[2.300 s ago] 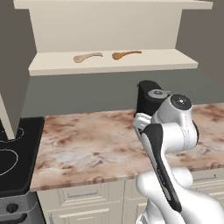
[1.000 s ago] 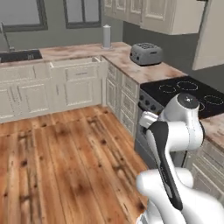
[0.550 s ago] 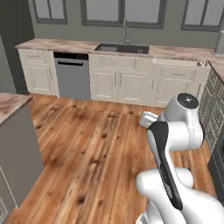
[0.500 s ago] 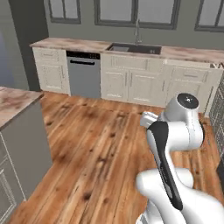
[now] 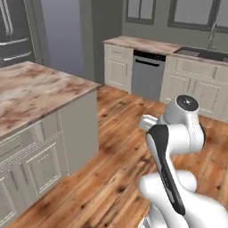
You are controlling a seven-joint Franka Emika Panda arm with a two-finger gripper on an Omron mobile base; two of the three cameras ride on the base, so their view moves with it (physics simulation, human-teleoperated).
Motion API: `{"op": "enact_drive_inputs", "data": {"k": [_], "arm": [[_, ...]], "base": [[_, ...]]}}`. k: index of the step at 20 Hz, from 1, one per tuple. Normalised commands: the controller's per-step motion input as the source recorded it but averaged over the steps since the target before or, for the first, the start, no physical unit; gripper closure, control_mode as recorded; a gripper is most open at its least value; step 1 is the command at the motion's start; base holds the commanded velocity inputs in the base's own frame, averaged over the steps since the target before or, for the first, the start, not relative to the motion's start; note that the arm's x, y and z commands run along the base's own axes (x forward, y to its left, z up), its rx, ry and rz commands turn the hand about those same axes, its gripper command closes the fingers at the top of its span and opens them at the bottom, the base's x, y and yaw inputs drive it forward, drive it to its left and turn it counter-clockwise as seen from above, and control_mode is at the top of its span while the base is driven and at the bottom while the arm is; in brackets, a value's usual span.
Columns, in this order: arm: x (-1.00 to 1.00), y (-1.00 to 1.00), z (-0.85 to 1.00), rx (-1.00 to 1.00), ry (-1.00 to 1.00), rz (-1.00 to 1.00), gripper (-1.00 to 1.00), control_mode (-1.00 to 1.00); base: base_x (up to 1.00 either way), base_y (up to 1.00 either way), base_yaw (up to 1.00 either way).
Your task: Organize the utensils by type. Pick up the wooden spoons from the counter and place them in the open cabinet. Then pick up the metallic utensils from the counter and place them in the open drawer.
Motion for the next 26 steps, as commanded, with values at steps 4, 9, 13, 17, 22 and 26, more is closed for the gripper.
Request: {"op": "enact_drive_inputs", "data": {"k": [4,9,13,17,22,26], "arm": [[0.00,0.00,0.00,0.00,0.00,0.00,-1.00,1.00],[0.00,0.00,0.00,0.00,0.00,0.00,-1.00,1.00],[0.00,0.00,0.00,0.00,0.00,0.00,-1.00,1.00],[0.00,0.00,0.00,0.00,0.00,0.00,-1.00,1.00],[0.00,0.00,0.00,0.00,0.00,0.00,-1.00,1.00],[0.00,0.00,0.00,0.00,0.00,0.00,-1.00,1.00]], "base": [[-0.08,0.02,1.00],[0.05,0.00,1.00],[0.75,0.00,0.79],[1.00,-0.08,0.34],[1.00,-0.23,0.18],[0.91,-0.36,0.04]]}}
